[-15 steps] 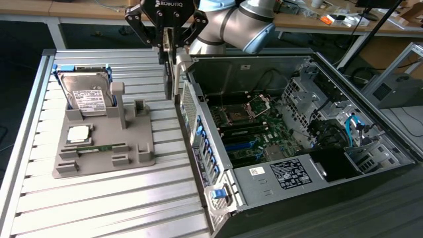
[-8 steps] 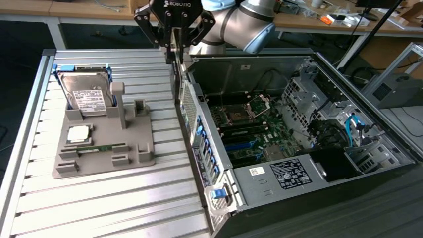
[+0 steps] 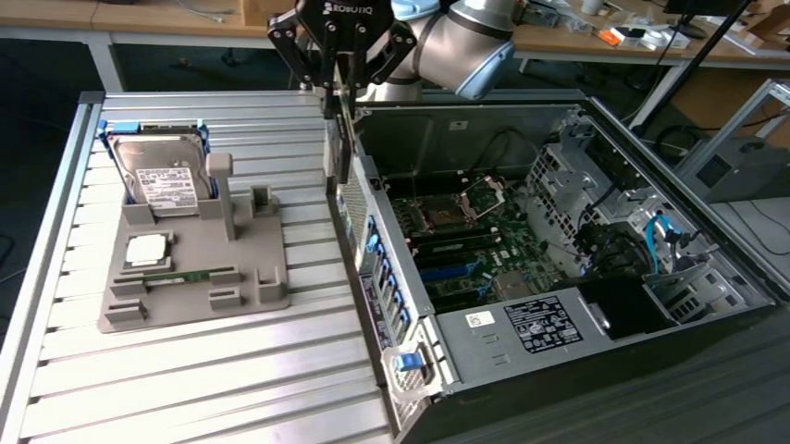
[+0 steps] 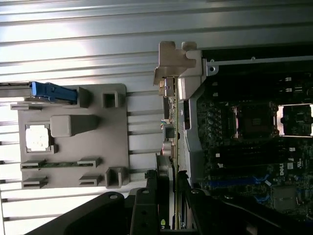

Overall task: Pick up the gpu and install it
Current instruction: 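Pick up the gpu and move the gpu toward the slot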

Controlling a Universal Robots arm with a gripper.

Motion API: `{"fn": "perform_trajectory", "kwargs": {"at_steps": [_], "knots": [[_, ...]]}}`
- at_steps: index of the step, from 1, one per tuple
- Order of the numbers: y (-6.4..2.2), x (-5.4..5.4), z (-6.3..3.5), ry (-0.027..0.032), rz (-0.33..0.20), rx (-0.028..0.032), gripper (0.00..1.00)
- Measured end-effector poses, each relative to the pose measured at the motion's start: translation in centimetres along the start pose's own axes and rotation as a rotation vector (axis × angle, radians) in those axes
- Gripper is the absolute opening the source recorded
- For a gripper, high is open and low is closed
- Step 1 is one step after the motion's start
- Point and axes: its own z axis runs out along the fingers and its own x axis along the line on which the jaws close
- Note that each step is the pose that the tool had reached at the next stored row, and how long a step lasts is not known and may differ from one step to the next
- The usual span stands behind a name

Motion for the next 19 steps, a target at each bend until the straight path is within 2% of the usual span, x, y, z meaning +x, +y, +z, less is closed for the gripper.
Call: {"fn": "perform_trajectory", "kwargs": {"at_steps": [19], "knots": [[0.08,-1.04,0.03,0.0,0.0,-0.0001,0.27]]}}
